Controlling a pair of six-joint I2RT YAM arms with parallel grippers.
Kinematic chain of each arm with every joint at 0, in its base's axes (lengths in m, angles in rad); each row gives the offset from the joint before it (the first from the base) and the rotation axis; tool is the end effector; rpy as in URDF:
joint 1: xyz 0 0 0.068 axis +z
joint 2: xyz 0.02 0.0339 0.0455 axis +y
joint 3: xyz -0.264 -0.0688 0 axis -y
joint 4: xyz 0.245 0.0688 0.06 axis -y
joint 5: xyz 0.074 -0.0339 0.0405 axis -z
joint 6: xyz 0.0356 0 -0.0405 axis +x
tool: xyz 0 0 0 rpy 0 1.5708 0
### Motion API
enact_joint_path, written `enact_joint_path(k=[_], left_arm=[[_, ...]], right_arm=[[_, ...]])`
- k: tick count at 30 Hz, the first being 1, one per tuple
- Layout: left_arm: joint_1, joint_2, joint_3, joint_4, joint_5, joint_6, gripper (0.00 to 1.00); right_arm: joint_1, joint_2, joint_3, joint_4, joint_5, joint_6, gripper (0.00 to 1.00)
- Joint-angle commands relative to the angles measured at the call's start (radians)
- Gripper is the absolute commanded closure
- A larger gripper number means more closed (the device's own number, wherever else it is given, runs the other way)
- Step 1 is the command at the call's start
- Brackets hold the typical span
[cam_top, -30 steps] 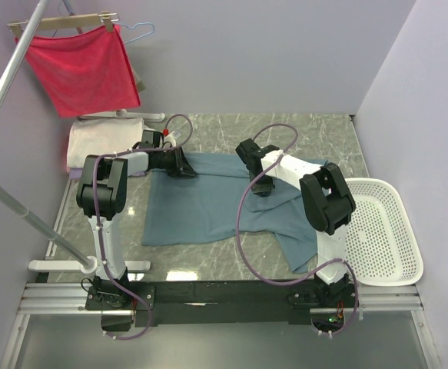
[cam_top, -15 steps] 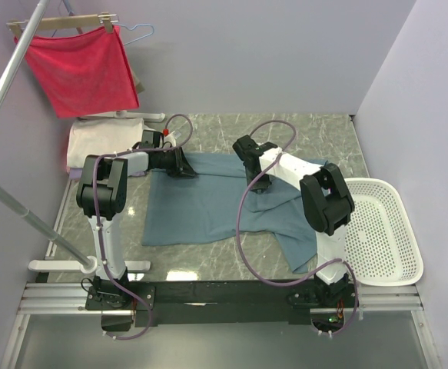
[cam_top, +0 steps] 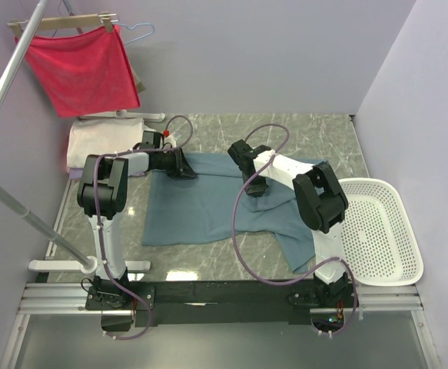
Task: Fold and stack the t-shirts
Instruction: Fold the flattened tshirt in 1/3 of the way
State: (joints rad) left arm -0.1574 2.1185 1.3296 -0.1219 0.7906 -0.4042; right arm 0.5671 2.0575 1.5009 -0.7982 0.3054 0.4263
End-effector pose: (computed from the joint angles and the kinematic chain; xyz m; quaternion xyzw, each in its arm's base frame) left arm 0.4241 -0.0929 0.1291 0.0164 0.8818 -0.4329 0.1864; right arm 0.3485 0.2092 0.1629 -0.0528 0.9813 -0.0822 0.1657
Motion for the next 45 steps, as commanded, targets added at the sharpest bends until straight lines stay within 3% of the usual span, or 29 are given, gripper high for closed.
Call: enact_joint_path(k=[1, 16, 19, 24, 37, 45], left_arm=[[-0.005, 0.017, 0.006, 0.001, 0.033, 0.027, 0.82], [-0.005, 0.021, 0.013, -0.016, 0.032, 0.036, 0.82], [-0.005, 0.023, 0.014, -0.019, 0.03, 0.038, 0.82], [-0.005, 0.028, 0.019, -0.018, 0.033, 0.036, 0.82], [-0.005, 0.021, 0.014, -0.015, 0.032, 0.033, 0.82], [-0.005, 0.023, 0.01, -0.007, 0.035, 0.03, 0.82]], right_arm=[[0.007, 0.012, 0.022, -0.038, 0.086, 0.023, 0.69], [0.007, 0.036, 0.002, -0.027, 0.092, 0.014, 0.66], [0.008, 0.033, -0.01, -0.016, 0.089, 0.015, 0.71], [0.007, 0.003, -0.016, -0.01, 0.093, 0.015, 0.91], [0.008, -0.097, -0.025, -0.022, 0.132, 0.028, 0.99], [0.007, -0.152, -0.056, -0.029, 0.143, 0.032, 1.0]])
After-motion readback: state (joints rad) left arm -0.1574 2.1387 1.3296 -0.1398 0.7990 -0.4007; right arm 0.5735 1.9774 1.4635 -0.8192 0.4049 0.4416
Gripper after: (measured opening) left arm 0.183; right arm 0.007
